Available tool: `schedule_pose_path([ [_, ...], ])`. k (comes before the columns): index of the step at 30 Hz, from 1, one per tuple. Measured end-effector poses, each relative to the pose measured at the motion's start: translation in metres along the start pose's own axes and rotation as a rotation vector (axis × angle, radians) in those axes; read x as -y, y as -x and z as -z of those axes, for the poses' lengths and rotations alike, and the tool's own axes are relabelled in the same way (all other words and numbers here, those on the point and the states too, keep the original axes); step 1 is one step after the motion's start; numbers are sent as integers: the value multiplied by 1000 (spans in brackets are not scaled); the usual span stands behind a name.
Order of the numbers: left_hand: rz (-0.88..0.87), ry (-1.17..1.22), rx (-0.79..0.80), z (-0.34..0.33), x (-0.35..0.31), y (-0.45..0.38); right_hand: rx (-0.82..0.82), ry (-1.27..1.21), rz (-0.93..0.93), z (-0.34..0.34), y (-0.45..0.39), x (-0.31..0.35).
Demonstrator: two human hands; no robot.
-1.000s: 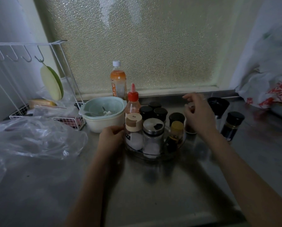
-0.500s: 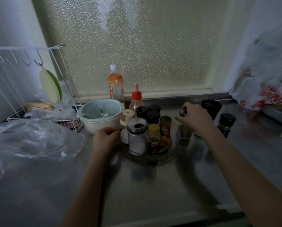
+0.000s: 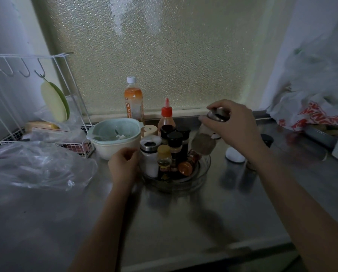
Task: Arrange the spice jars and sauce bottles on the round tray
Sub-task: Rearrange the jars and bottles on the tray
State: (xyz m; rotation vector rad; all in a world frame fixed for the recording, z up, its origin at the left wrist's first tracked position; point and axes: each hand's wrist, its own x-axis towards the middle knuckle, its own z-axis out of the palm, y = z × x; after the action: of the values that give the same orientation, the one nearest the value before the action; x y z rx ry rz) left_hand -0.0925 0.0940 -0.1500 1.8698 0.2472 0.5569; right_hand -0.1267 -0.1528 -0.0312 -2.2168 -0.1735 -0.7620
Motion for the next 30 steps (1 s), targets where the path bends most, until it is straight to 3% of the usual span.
schedule_pose_path([
  [4, -281, 114, -234, 6, -27, 23, 67, -39, -13, -17, 16, 9],
  [8, -894, -91, -172, 0, -45, 57, 97, 28, 10, -34, 24, 14],
  [9, -969, -167, -117, -6, -49, 65, 99, 25, 17, -37, 26, 16],
  [11, -920, -241, 0, -17, -55, 77, 101, 6, 5, -41, 29, 19],
  [16, -571, -303, 190, -29, -53, 85, 123, -80, -48, -45, 31, 22],
  [20, -453, -266, 173, -35, -48, 85, 223, -186, -44, -39, 34, 23],
  [23, -362, -140, 85, -30, -44, 89, 163, -186, -170, -24, 27, 6],
  [25, -312, -75, 21, -25, -44, 89, 310, 109, -193, -15, 23, -13],
  [27, -271, -34, -31, -23, -43, 88, 595, 423, -169, -16, 25, -23],
  [30, -244, -1, -58, -22, -42, 86, 844, 553, -208, -27, 31, -20],
])
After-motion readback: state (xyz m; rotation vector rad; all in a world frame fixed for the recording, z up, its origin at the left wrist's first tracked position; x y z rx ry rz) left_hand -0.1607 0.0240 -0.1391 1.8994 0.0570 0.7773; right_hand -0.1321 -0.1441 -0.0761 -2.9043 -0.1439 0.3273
